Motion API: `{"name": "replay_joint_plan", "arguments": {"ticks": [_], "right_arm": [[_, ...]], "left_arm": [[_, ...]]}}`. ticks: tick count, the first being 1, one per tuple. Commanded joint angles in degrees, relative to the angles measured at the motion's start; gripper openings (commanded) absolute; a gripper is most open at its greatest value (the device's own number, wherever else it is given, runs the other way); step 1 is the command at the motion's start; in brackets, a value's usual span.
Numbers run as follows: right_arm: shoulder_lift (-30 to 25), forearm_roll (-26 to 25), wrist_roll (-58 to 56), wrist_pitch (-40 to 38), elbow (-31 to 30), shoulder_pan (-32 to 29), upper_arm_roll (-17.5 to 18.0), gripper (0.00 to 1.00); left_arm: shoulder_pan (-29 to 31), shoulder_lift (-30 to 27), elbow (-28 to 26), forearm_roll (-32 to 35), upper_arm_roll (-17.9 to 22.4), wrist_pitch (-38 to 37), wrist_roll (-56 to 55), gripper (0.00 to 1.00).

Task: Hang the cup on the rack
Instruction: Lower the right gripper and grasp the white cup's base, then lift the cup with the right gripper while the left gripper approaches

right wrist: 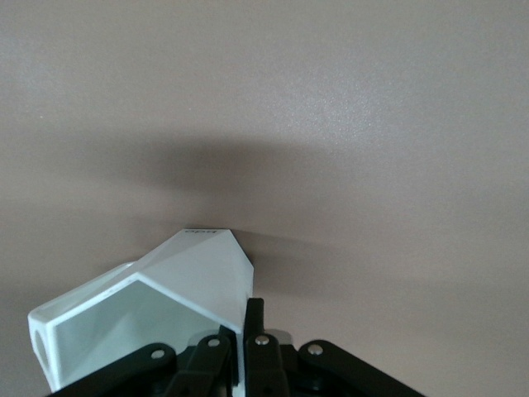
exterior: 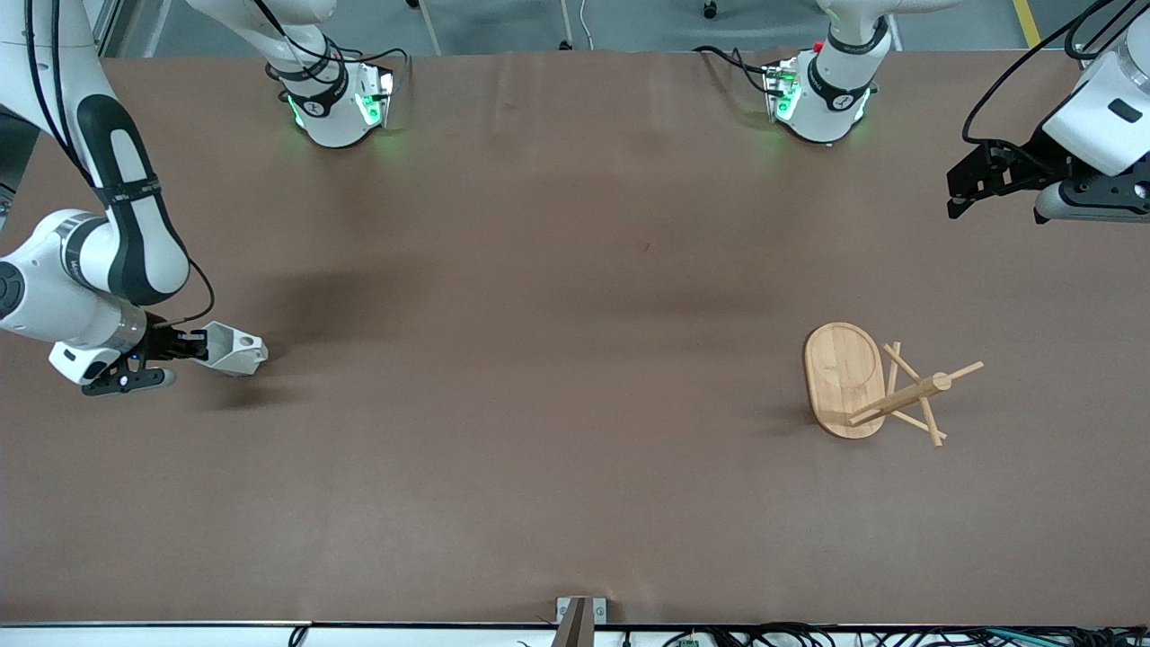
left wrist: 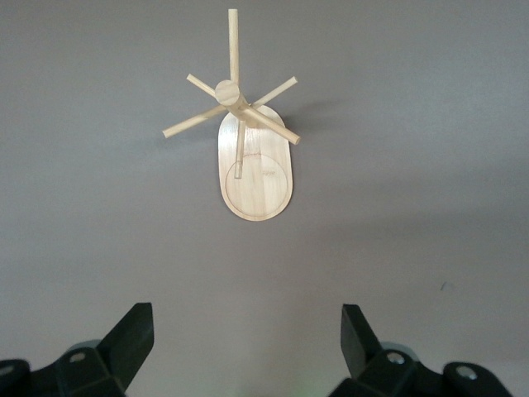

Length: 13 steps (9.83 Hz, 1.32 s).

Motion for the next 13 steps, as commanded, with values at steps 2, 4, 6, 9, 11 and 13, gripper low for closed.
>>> {"name": "replay_joint_plan", "arguments": {"ticks": [2,4,6,9,11,13], "right_arm": [[-6.6,1.0,5.7,-9.0,0.8,2.4,0.7,0.00],[-11.1,1.1,10.9,-18.2,3.9,5.8,0.8,0.00],[-14.8,2.1,17.1,-22.2,5.4,10.2,1.1,0.00],[-15.6,4.0,28.9,-30.6,14.1,19.5,1.1,0.00],[-15.2,10.9,34.5,-30.9,18.0,23.6,1.1,0.00],[-15.0,16.8,33.5,-30.4,19.2,26.1,1.1,0.00]], "left_arm": [[0.1,1.6,-0.3,-0.4,0.0,-0.2,0.7,1.00],[0.1,1.7,-0.3,-0.3,0.0,-0.2,0.5,1.00],[0.1,1.8,-0.3,-0.3,0.0,-0.2,0.7,1.00],[-0.4,1.7,-0.2,-0.1,-0.2,-1.6,0.8,1.00],[-2.1,2.2,-0.4,-2.1,-1.5,-1.8,2.2,1.00],[-4.9,3.7,-0.8,-8.2,-3.9,-0.3,4.3,1.00]]}}
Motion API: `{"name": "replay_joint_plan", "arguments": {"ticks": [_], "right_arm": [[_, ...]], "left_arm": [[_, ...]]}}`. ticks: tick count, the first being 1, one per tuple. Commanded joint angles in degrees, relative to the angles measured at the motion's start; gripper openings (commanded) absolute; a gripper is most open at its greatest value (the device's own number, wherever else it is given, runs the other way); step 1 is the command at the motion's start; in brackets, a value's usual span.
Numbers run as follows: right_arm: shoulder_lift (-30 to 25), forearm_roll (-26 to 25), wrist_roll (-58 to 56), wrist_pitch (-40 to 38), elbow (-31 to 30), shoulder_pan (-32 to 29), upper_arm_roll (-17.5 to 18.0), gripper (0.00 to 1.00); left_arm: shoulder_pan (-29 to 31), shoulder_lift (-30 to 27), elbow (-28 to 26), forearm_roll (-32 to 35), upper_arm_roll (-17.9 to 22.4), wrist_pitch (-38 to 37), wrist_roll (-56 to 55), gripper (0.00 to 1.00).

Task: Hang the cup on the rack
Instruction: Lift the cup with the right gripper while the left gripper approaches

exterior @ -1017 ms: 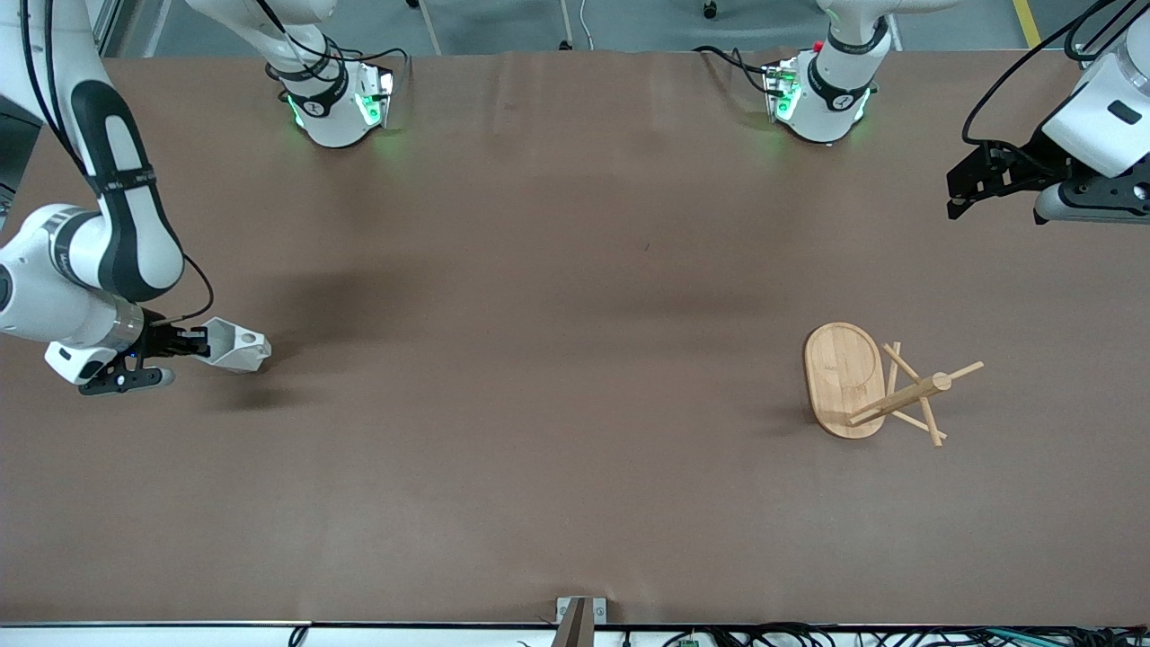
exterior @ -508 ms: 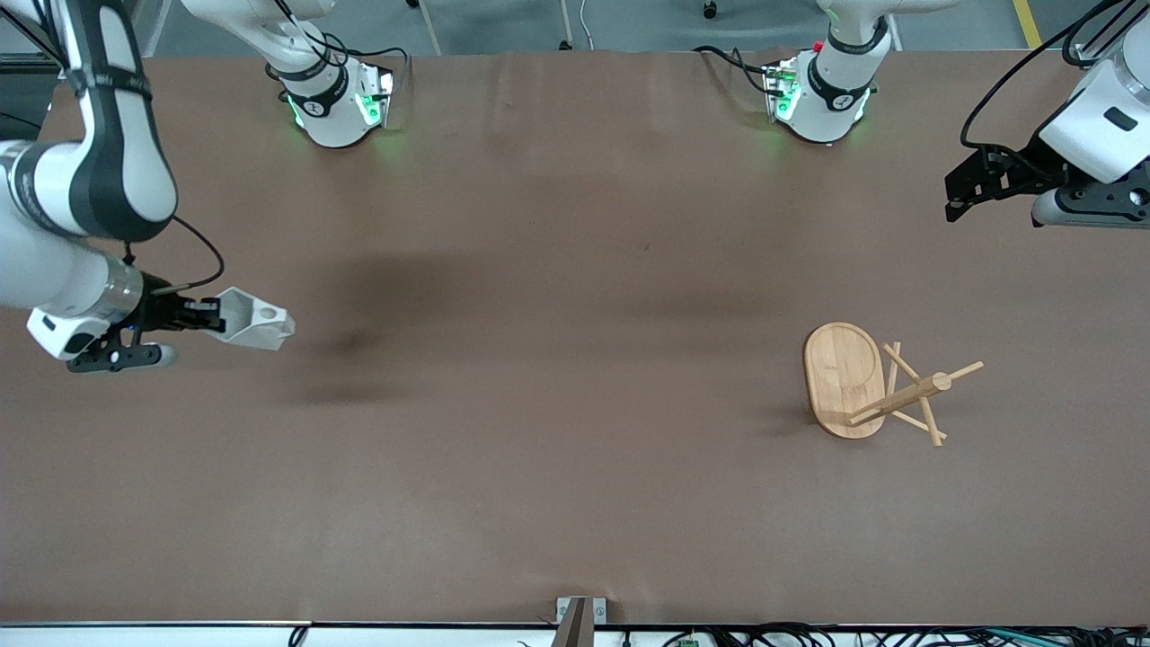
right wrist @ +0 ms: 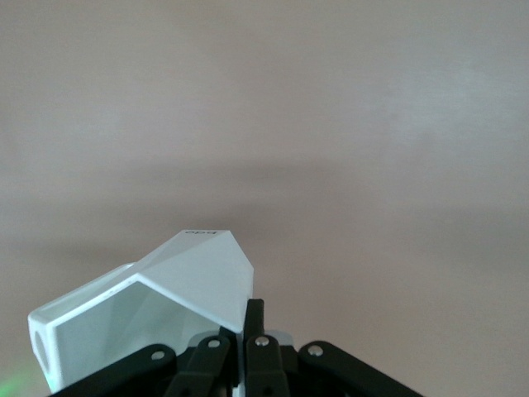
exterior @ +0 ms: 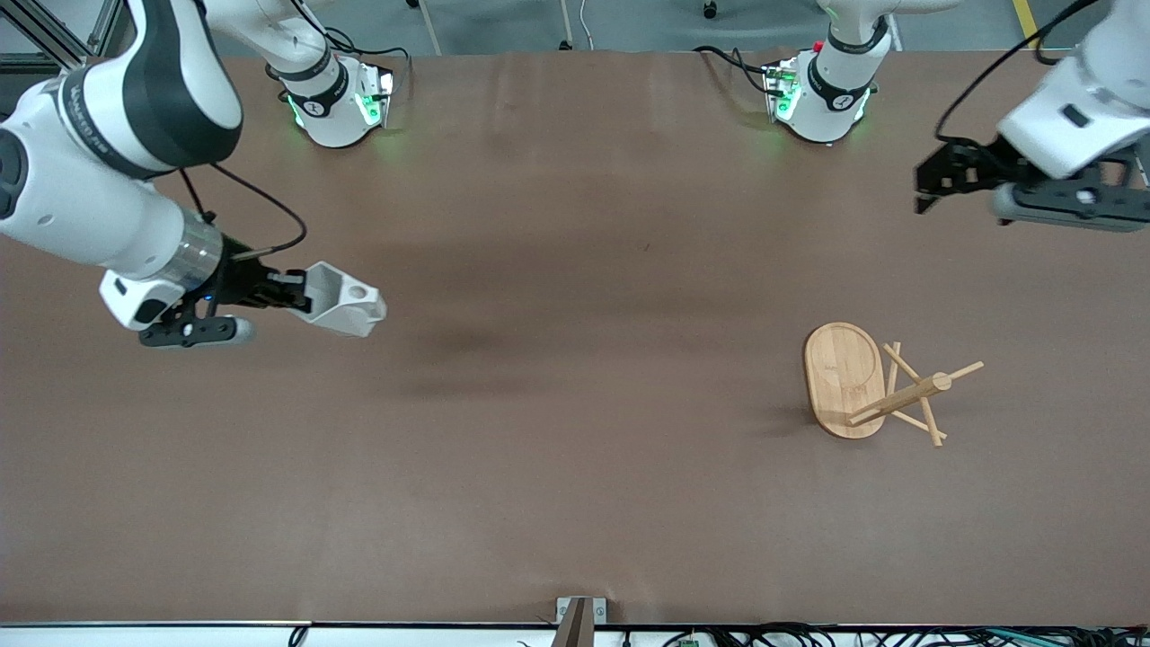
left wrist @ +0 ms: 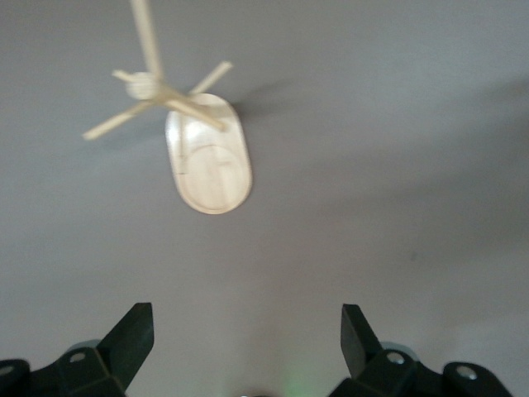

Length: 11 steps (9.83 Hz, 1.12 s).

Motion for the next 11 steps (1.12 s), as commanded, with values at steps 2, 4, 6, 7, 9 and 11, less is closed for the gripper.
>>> {"name": "replay_joint_plan", "arguments": {"ticks": [2,4,6,7,9,11], "right_arm": [[0.9,11.8,-2.1,-0.3,2.7,2.0,-0.7,0.00],[1.7,19.6,-4.8,0.4,3.1,2.5,-0.6,0.00],[2.0,27.0,-8.4,0.5,2.9,4.0,-0.7,0.00],[2.1,29.8,-9.0,0.5,2.8,5.1,-0.7,0.00],[2.9,35.8,-12.1,-0.6,1.6,5.4,-0.6,0.00],[2.8,39.4,-14.3,-1.3,0.0,6.3,-0.6,0.00]], "left_arm": [[-3.1,2.3,-0.8,-7.4,-3.5,4.9,6.9,1.00],[-3.1,2.3,-2.2,-9.2,-8.0,10.6,13.1,1.00],[-4.1,3.7,-2.1,-9.5,-14.2,16.6,14.4,1.00],[-4.8,4.7,-2.1,-9.4,-16.7,19.3,14.4,1.00],[-5.3,6.9,-1.9,-9.3,-21.3,24.6,15.3,1.00],[-5.4,8.8,-1.8,-9.3,-24.8,27.0,17.1,1.00]]}}
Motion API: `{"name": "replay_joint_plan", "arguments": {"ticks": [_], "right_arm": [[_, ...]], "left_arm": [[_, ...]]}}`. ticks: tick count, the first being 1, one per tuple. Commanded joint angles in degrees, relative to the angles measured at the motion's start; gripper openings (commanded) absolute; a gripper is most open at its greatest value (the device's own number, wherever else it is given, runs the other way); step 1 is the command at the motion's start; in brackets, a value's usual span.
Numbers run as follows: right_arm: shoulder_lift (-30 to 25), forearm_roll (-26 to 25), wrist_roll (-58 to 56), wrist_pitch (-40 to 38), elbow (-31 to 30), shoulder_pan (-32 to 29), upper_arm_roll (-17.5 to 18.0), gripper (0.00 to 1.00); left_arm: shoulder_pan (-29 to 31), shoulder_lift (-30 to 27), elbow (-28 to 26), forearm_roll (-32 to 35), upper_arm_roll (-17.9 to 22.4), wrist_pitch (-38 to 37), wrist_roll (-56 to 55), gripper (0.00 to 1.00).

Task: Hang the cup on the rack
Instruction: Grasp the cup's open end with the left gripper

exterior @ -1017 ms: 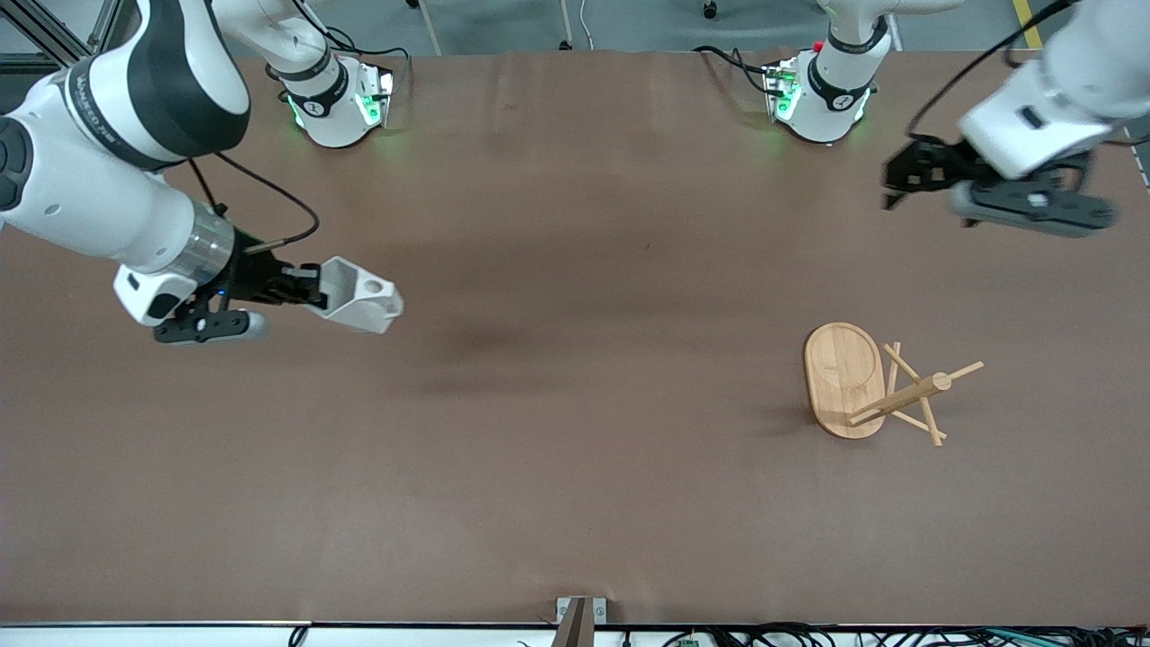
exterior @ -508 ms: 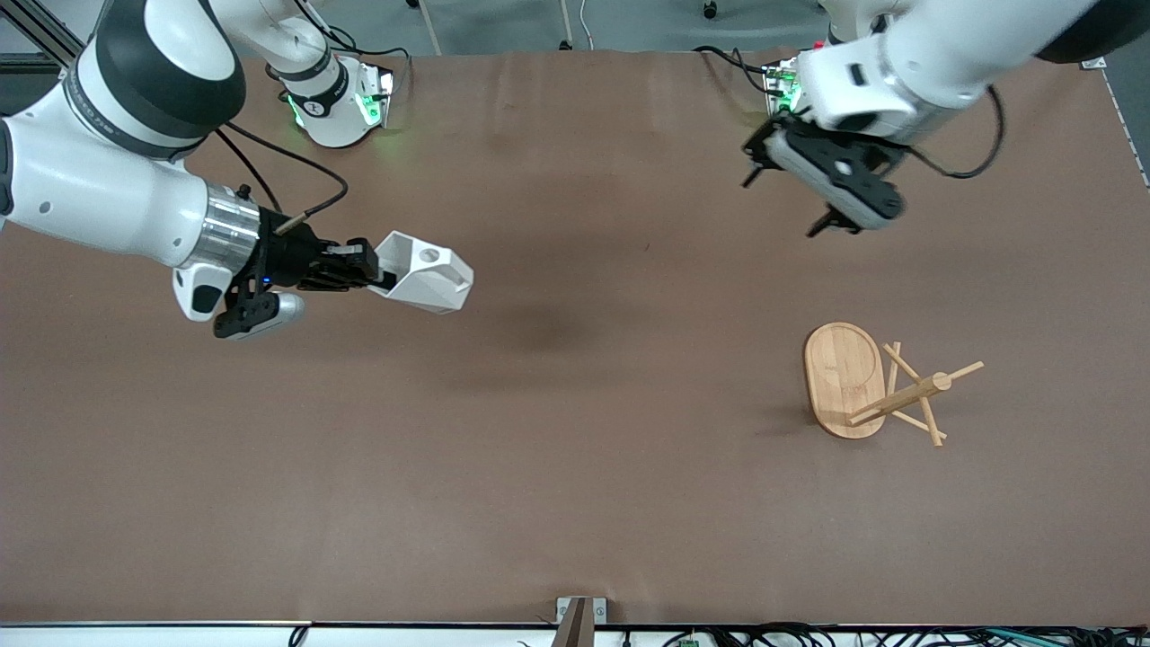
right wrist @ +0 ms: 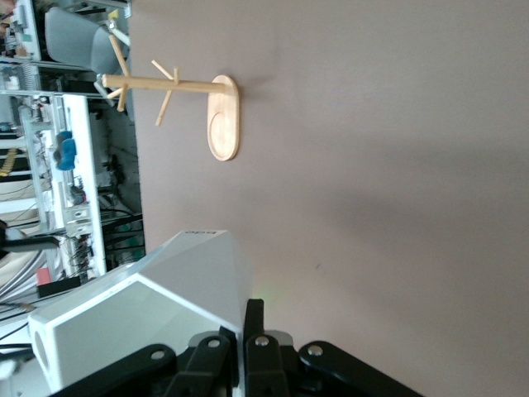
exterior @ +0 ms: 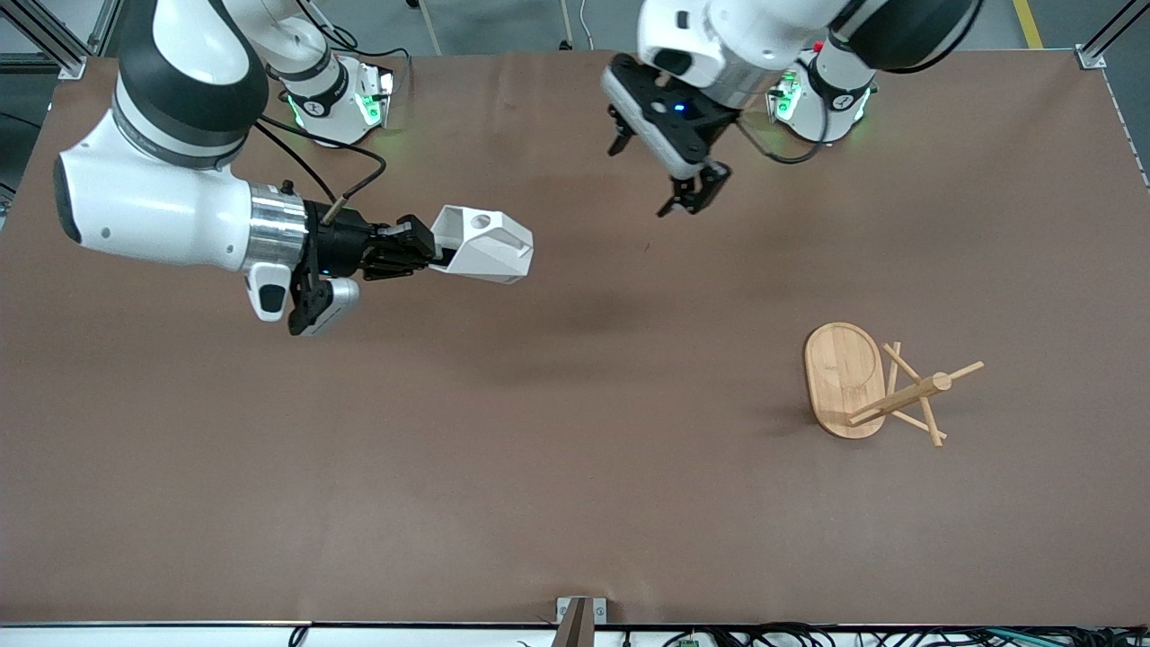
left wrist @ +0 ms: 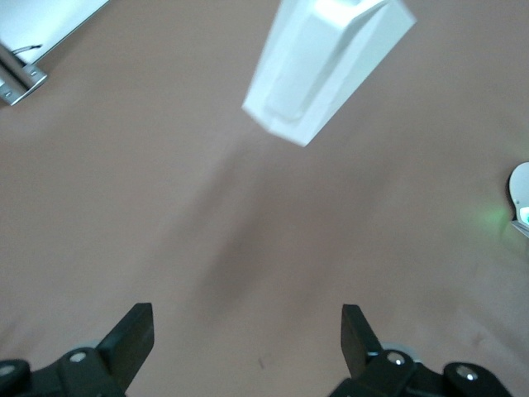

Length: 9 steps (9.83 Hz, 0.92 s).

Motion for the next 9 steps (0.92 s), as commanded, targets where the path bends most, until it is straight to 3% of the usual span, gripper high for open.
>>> {"name": "replay_joint_plan", "arguments": {"ticks": [1,4,7,9], "right_arm": [[-0.6,3.5,-1.9,-1.2,-1.6,0.8,-0.5,0.00],[-0.7,11.1,-2.3,-2.2,-4.0,2.7,-0.4,0.00],[-0.6,13.1,-5.2,-8.2,-4.3,3.7,-0.4,0.01],[-0.1,15.4,-5.4,-8.2,-4.3,4.4,-0.4,0.02]], "left_arm": [[0.3,2.0,-1.0,0.1,-2.5,1.8,4.2,1.00],[0.2,3.1,-1.1,0.0,-3.0,5.7,13.5,1.00],[-1.3,5.2,-1.2,-0.3,-3.2,7.9,13.7,1.00],[-1.5,5.9,-1.2,0.0,-3.2,8.4,13.8,1.00]]}}
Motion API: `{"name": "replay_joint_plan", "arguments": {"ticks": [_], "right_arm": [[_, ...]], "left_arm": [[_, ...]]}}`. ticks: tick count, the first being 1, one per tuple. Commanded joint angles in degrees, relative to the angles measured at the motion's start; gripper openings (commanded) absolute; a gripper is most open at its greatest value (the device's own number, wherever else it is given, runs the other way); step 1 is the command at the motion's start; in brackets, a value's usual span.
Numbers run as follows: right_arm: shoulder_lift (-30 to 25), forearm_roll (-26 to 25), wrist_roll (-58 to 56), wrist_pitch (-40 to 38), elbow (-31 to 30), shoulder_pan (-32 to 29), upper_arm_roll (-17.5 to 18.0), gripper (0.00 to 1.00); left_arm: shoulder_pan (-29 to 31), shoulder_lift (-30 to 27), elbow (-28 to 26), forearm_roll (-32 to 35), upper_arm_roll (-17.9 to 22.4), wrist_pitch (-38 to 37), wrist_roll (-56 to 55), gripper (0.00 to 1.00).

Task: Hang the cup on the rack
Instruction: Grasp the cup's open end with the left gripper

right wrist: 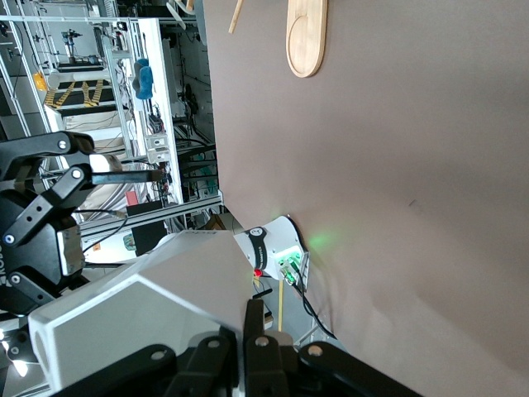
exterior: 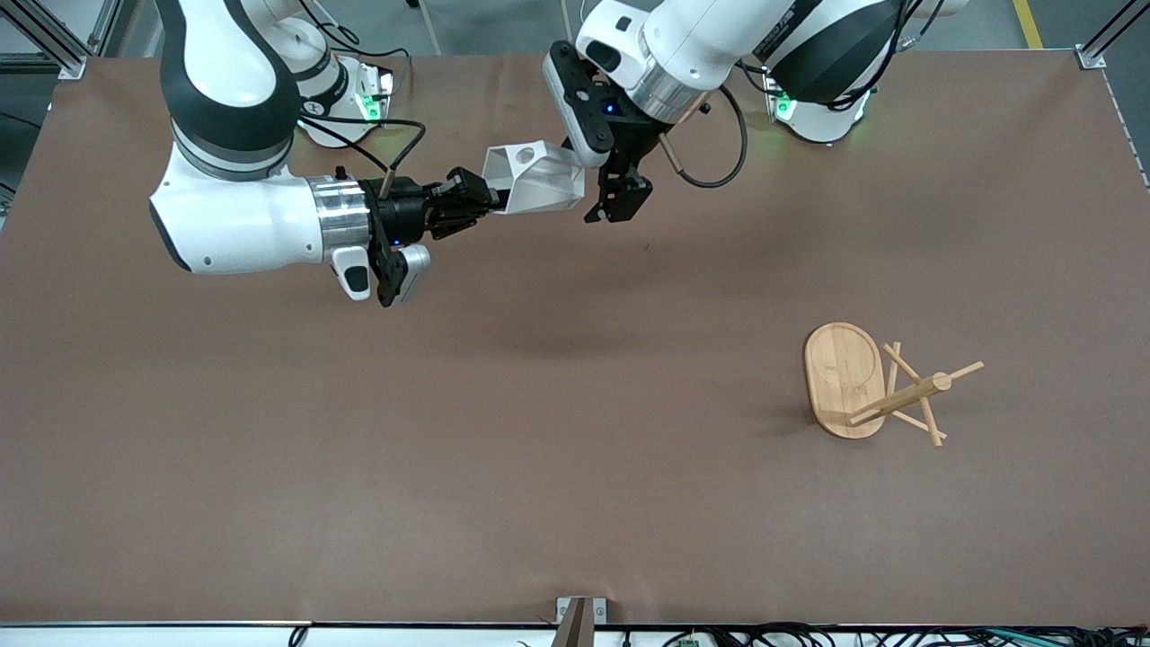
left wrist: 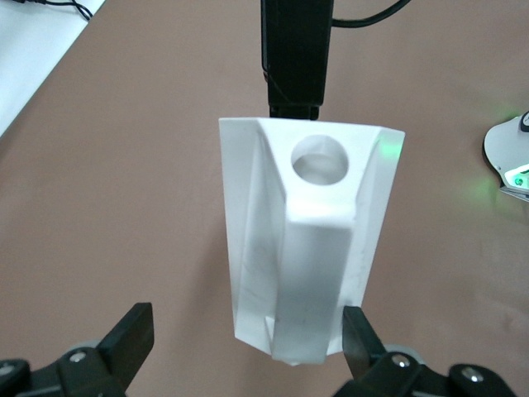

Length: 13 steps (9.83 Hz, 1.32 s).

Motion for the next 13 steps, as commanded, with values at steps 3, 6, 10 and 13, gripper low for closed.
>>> {"name": "replay_joint_plan", "arguments": {"ticks": [3,6,10,13], "right_arm": [[0.6,7.2,-2.2,-0.1,-0.9,2.0,-0.4,0.02],[0.9,10.4,-2.2,0.0,-0.7,2.5,-0.5,0.02],[1.0,12.5,-2.1,-0.1,-0.7,2.1,-0.5,0.03],[1.0,13.6,-1.5,-0.2,-0.6,1.8,-0.5,0.03]], "left_arm": [[-0.8,1.4,-1.3,0.0,-0.4,1.1,0.8,1.00],[-1.3,1.3,-1.3,0.0,-0.4,1.1,0.6,1.00],[-1.0,0.5,-1.5,0.0,-0.5,0.1,1.5,1.00],[-0.2,-0.1,-0.9,-0.3,-0.4,-5.1,2.9,1.00]]}}
